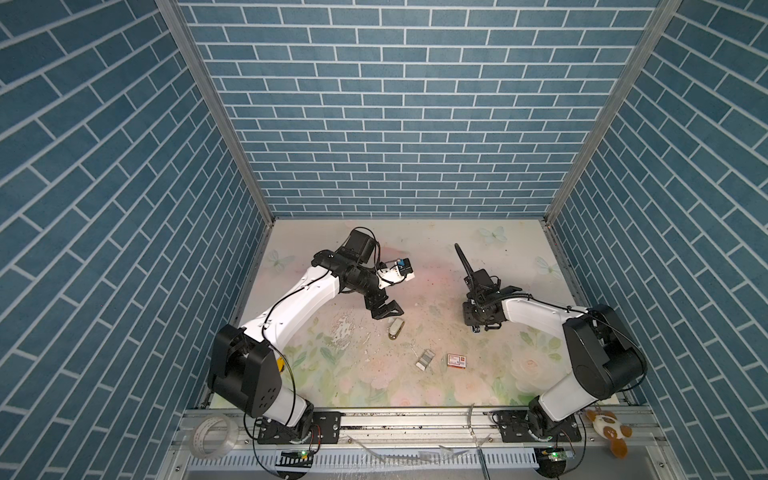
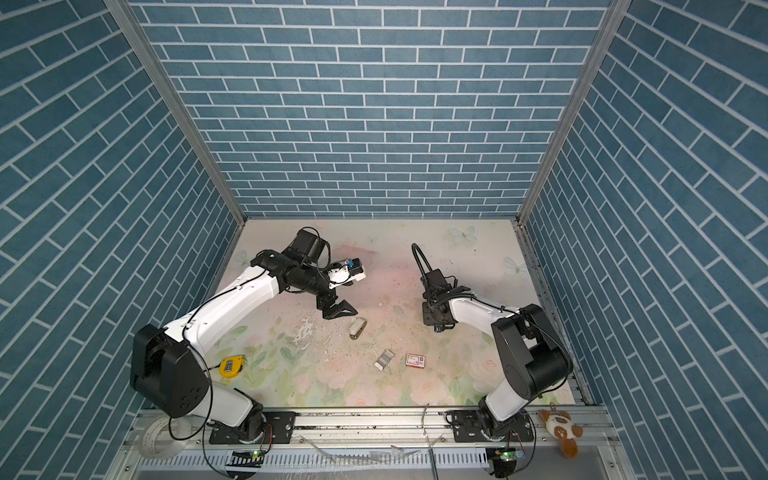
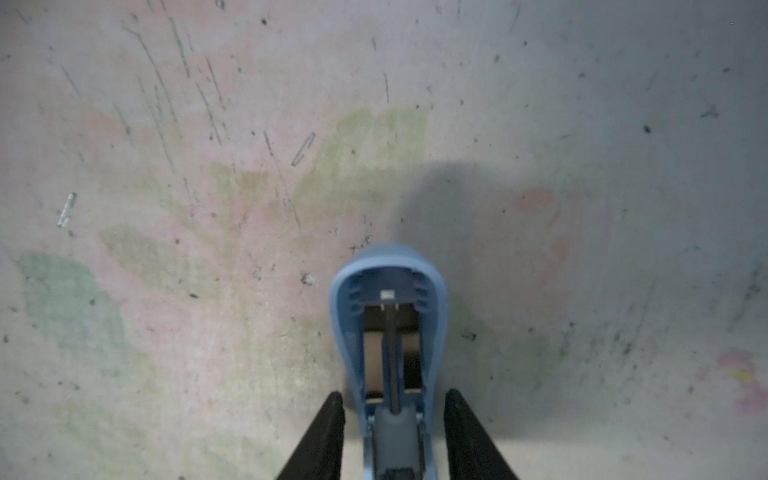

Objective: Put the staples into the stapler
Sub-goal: 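Lower the opened stapler onto the table with the right gripper, then lower the left gripper over the cream staple holder while right gripper withdraws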

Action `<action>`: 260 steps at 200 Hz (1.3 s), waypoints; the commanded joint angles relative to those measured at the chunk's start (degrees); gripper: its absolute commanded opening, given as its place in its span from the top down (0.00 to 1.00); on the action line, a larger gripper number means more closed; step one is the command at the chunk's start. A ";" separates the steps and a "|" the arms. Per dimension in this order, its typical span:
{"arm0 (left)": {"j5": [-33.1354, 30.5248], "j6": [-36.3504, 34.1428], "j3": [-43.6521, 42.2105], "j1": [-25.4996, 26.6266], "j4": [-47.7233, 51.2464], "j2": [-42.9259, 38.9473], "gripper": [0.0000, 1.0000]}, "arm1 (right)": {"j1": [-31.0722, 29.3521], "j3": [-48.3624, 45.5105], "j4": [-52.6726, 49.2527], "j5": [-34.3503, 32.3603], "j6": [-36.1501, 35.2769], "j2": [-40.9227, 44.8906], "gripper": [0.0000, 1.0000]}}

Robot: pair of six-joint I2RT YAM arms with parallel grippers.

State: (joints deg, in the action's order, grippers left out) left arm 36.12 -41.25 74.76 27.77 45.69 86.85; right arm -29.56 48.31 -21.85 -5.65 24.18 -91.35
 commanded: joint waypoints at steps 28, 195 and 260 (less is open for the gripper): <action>-2.34 -7.06 5.49 0.16 6.19 2.53 0.00 | 0.14 -1.17 -1.66 -0.79 -0.81 5.90 0.53; -26.02 -23.91 -14.89 5.00 -17.42 8.70 0.00 | 0.05 -19.53 -18.18 4.04 15.63 60.84 0.52; -26.46 -19.57 -19.55 7.15 -23.45 8.96 0.00 | 0.03 -18.59 -19.20 3.76 15.89 61.12 0.52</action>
State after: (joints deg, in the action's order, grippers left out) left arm 9.91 -63.40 56.69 34.24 25.32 95.81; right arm -29.56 29.41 -39.09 -1.26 38.50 -30.37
